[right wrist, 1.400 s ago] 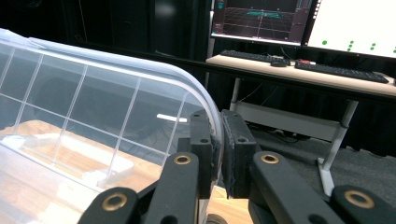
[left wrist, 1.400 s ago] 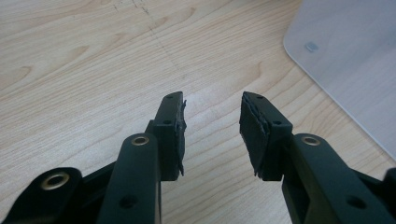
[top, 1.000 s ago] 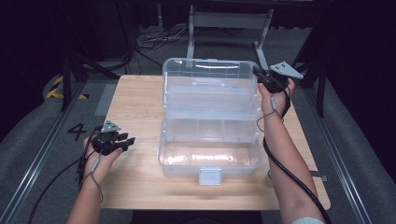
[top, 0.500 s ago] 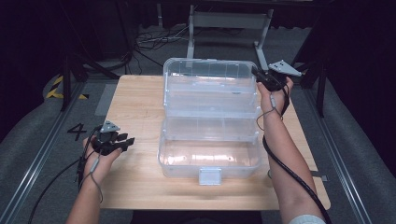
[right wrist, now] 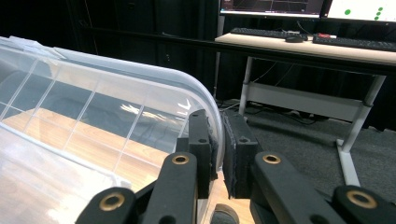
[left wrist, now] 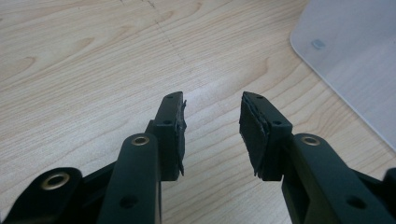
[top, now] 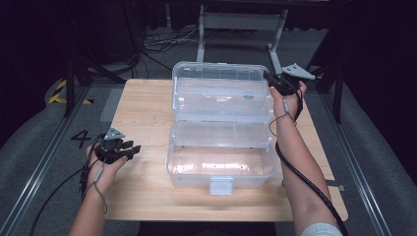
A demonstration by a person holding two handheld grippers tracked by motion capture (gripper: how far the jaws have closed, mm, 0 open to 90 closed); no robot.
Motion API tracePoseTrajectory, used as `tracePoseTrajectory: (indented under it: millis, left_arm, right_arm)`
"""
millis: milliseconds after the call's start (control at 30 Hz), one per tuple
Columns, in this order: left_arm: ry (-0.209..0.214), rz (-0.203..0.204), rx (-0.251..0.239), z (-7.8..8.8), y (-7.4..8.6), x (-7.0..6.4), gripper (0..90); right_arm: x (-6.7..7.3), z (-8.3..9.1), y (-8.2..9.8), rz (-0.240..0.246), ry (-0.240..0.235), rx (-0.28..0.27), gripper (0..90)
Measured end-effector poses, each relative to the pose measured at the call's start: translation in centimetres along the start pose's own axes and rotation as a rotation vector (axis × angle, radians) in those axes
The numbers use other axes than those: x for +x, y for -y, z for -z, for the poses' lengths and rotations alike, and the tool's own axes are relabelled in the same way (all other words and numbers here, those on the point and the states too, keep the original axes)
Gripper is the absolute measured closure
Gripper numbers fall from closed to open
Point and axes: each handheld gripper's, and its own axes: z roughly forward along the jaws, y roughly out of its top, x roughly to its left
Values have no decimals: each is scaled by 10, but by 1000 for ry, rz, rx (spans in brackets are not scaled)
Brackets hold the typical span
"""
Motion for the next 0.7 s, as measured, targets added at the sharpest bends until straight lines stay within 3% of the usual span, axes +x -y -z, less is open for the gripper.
tracePoseTrajectory:
  millis: [700]
  left_arm:
    - [-1,4,-3,-1,1,0,601]
  right_arm:
    - [-8,-14,10,-58,-28,29,832]
